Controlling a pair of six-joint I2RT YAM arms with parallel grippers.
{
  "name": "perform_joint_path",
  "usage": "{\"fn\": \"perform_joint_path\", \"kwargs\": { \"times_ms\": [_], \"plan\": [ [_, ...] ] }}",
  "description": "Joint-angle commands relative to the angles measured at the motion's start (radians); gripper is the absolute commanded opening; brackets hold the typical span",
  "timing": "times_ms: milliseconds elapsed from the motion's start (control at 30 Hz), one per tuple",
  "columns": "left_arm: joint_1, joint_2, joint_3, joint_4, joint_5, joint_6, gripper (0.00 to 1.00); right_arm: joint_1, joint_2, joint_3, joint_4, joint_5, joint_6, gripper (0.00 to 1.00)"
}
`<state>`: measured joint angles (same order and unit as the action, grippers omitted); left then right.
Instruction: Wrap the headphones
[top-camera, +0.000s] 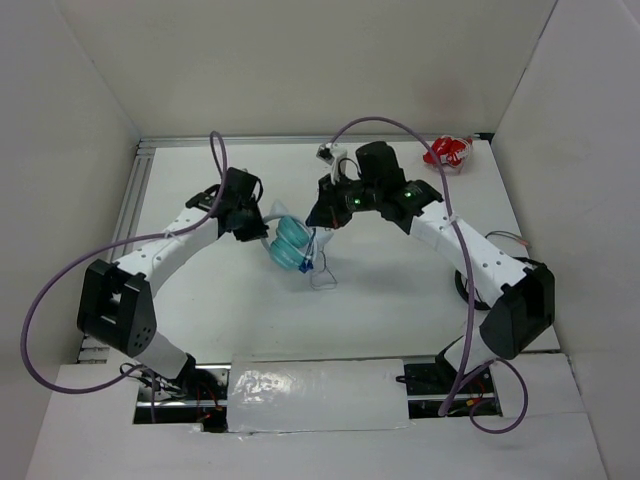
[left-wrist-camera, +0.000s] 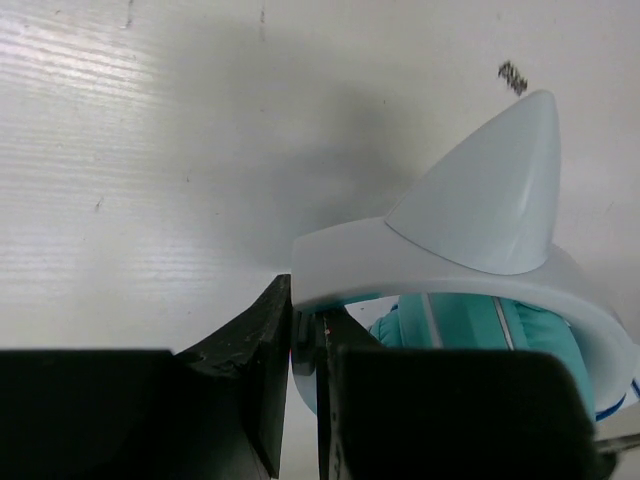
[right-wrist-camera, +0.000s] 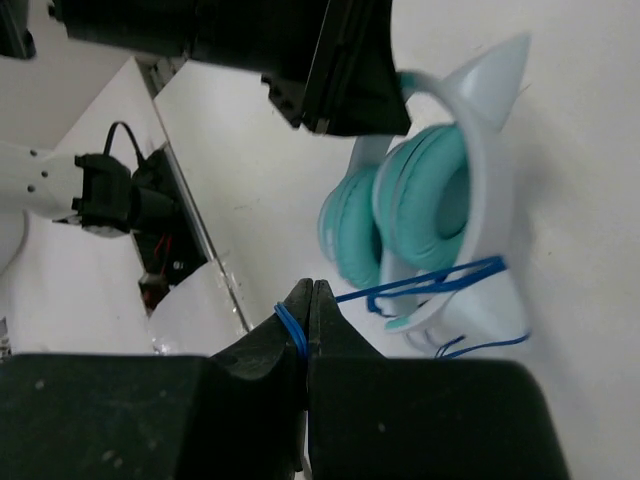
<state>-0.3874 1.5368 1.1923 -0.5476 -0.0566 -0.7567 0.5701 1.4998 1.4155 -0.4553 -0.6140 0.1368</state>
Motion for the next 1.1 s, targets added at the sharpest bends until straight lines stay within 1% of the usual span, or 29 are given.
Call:
{"fn": "perform_joint_path", "kwargs": {
  "times_ms": [0, 100, 167, 200, 233, 267, 333, 433, 467, 500, 533, 600, 700, 767, 800, 900, 967, 1067],
  "plan": [
    [0.002, 0.006, 0.085, -0.037, -0.094, -0.164, 0.00, 0.040, -0.018, -0.036, 0.033, -0.058, 0.021, 0.01],
    [0.001, 0.008, 0.107, -0.051, -0.120, -0.223, 0.00, 0.092, 0.033, -0.017, -0.003, -0.127, -0.017, 0.01],
    [-0.001, 0.005, 0.112, -0.054, -0.156, -0.259, 0.00, 0.115, 0.057, -0.001, -0.014, -0.132, -0.026, 0.01],
    [-0.001, 0.002, 0.130, -0.080, -0.196, -0.268, 0.00, 0.120, 0.060, 0.002, -0.019, -0.132, -0.031, 0.01],
    [0.001, 0.006, 0.139, -0.087, -0.215, -0.260, 0.00, 0.120, 0.060, 0.003, -0.028, -0.122, -0.043, 0.02],
    [0.004, 0.006, 0.163, -0.106, -0.233, -0.259, 0.00, 0.114, 0.044, -0.003, -0.020, -0.098, -0.036, 0.01],
    [0.008, 0.008, 0.177, -0.132, -0.273, -0.210, 0.00, 0.103, -0.001, -0.036, 0.001, 0.014, -0.019, 0.00],
    [0.007, -0.010, 0.176, -0.160, -0.307, -0.179, 0.00, 0.047, -0.045, -0.040, 0.003, 0.144, -0.002, 0.00],
    [0.007, -0.018, 0.158, -0.160, -0.310, -0.165, 0.00, 0.030, -0.052, -0.033, -0.003, 0.170, -0.005, 0.00],
    [0.008, -0.041, 0.144, -0.147, -0.307, -0.130, 0.00, -0.005, -0.055, -0.006, -0.019, 0.241, -0.011, 0.00],
    [0.007, -0.055, 0.129, -0.118, -0.308, -0.081, 0.00, -0.019, -0.062, 0.008, -0.034, 0.272, -0.016, 0.00],
    [0.007, -0.096, 0.078, -0.103, -0.328, -0.066, 0.00, -0.067, -0.072, 0.033, -0.052, 0.331, -0.022, 0.00],
    [0.008, -0.133, 0.075, -0.149, -0.362, -0.141, 0.00, -0.091, -0.093, 0.039, -0.053, 0.304, -0.031, 0.00],
    [0.007, -0.145, 0.076, -0.164, -0.374, -0.185, 0.00, -0.079, -0.095, 0.027, -0.037, 0.225, -0.051, 0.00],
    [0.007, -0.145, 0.079, -0.167, -0.376, -0.214, 0.00, -0.063, -0.089, 0.026, -0.037, 0.158, -0.058, 0.00],
    [0.007, -0.126, 0.108, -0.183, -0.381, -0.239, 0.00, -0.020, -0.076, 0.026, -0.031, 0.056, -0.088, 0.00],
    [0.007, -0.097, 0.128, -0.225, -0.396, -0.266, 0.00, 0.005, -0.076, 0.034, -0.026, 0.024, -0.103, 0.00],
    [0.007, -0.041, 0.171, -0.271, -0.402, -0.343, 0.00, 0.057, -0.069, 0.048, -0.013, -0.050, -0.126, 0.00]
  ]
}}
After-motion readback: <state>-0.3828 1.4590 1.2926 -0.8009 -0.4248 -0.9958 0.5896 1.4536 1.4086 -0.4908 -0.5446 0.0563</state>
